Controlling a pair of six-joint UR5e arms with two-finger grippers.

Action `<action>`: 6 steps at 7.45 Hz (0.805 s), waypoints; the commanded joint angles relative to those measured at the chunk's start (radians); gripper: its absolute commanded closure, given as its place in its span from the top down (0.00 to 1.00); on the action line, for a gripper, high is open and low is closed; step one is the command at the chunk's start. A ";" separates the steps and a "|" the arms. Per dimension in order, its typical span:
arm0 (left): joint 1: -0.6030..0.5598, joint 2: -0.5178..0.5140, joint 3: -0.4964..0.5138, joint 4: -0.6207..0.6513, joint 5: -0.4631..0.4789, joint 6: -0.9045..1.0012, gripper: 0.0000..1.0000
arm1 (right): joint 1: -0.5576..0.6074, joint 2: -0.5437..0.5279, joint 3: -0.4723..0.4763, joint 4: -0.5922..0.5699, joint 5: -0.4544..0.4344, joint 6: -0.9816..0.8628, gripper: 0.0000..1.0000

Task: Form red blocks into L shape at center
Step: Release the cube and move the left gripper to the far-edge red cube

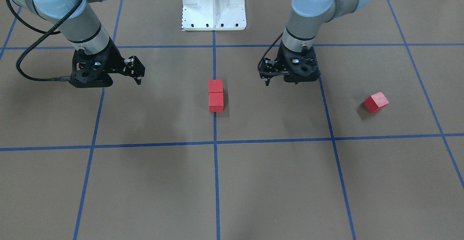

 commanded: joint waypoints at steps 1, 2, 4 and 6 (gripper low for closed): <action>-0.171 0.214 -0.028 -0.047 -0.123 0.071 0.99 | 0.000 -0.002 0.002 0.000 -0.002 0.012 1.00; -0.227 0.291 -0.005 -0.119 -0.126 0.093 0.99 | 0.000 -0.002 0.005 0.000 -0.002 0.013 1.00; -0.278 0.294 0.043 -0.124 -0.126 0.026 0.99 | 0.000 -0.002 0.004 0.000 -0.004 0.014 1.00; -0.284 0.387 0.046 -0.225 -0.132 0.010 0.99 | 0.000 0.000 0.004 0.000 -0.004 0.014 1.00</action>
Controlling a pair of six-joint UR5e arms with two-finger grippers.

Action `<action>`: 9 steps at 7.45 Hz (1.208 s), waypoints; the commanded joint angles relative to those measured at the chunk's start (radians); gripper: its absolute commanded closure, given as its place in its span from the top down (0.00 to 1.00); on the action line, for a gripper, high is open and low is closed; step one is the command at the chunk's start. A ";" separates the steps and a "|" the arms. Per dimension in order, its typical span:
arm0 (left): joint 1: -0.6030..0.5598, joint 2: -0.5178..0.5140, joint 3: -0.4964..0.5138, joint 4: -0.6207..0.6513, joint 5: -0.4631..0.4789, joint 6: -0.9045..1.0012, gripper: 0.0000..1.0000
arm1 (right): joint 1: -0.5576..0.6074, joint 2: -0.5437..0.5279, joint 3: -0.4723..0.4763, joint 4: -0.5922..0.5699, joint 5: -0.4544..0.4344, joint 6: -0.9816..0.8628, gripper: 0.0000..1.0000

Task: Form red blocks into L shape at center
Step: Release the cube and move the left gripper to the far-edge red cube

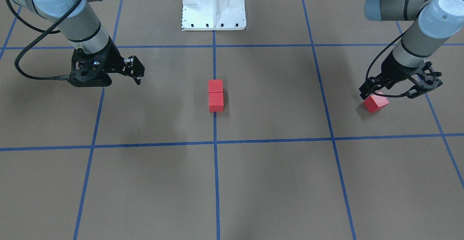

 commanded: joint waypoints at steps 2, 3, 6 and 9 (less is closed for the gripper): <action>-0.003 0.096 0.047 -0.144 -0.004 -0.042 0.99 | -0.002 0.001 0.001 0.000 -0.008 0.000 1.00; 0.002 0.095 0.093 -0.214 -0.006 -0.048 0.99 | -0.002 0.001 -0.001 0.000 -0.008 0.000 1.00; 0.006 0.040 0.185 -0.222 -0.006 -0.079 0.99 | -0.002 0.004 0.002 0.000 -0.008 0.002 1.00; 0.010 0.029 0.247 -0.270 -0.006 -0.097 0.99 | -0.003 0.007 0.002 0.000 -0.008 0.002 1.00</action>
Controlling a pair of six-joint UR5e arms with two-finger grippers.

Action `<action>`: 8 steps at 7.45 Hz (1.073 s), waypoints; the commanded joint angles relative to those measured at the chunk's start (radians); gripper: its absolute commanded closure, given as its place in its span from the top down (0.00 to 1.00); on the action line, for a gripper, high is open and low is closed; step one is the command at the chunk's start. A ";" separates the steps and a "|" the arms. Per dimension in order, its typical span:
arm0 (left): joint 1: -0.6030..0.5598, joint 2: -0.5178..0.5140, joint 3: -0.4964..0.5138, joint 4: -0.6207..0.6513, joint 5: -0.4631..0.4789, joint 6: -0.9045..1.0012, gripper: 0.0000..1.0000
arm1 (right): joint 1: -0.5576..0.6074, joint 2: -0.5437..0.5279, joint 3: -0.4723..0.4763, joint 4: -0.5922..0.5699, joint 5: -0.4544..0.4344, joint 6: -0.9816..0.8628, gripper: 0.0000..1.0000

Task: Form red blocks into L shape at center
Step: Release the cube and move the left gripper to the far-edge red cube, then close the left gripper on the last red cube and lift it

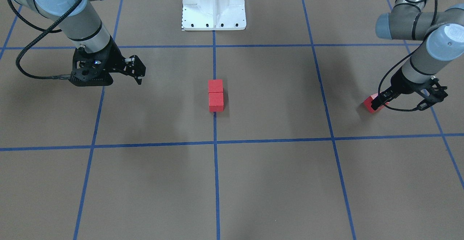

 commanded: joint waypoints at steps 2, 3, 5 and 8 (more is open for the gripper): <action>0.002 -0.004 0.067 -0.106 0.000 -0.032 0.99 | 0.000 0.007 0.002 0.000 0.000 0.000 1.00; 0.002 -0.004 0.068 -0.115 0.000 -0.040 0.99 | 0.000 0.009 0.002 0.000 0.000 0.000 1.00; 0.007 -0.001 0.067 -0.117 0.000 -0.044 0.98 | 0.000 0.009 0.005 0.000 0.002 0.000 1.00; 0.030 0.007 0.073 -0.126 -0.011 -0.043 0.93 | 0.000 0.009 0.009 0.000 0.002 0.000 1.00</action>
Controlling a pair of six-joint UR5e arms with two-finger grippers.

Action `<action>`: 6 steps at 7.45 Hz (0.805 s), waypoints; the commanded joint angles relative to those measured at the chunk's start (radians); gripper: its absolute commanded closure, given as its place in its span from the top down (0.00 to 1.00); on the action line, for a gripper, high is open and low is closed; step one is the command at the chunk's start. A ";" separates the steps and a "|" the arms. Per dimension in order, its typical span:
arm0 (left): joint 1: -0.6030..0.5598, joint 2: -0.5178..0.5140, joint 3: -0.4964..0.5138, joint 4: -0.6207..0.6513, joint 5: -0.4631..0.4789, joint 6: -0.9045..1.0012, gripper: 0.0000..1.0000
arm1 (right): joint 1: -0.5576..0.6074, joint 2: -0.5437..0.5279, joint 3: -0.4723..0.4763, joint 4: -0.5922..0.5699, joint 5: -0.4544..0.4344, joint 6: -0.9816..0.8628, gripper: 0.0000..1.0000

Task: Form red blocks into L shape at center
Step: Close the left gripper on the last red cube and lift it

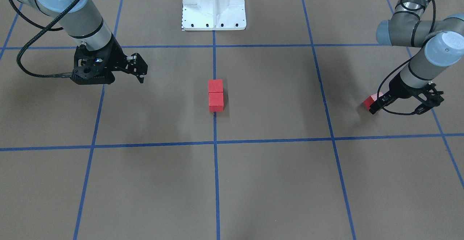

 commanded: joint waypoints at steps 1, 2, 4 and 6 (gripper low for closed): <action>0.014 0.003 0.003 -0.002 -0.002 0.000 0.91 | 0.000 0.000 0.002 0.000 0.000 0.000 1.00; 0.014 0.003 0.004 -0.002 -0.002 0.002 0.91 | 0.001 0.000 0.003 0.000 0.000 0.000 1.00; 0.014 0.004 0.007 -0.002 -0.002 0.006 0.90 | 0.002 -0.001 0.017 -0.002 0.003 0.002 1.00; 0.012 0.006 0.009 -0.002 -0.002 0.011 0.85 | 0.002 0.000 0.017 -0.002 0.003 0.002 1.00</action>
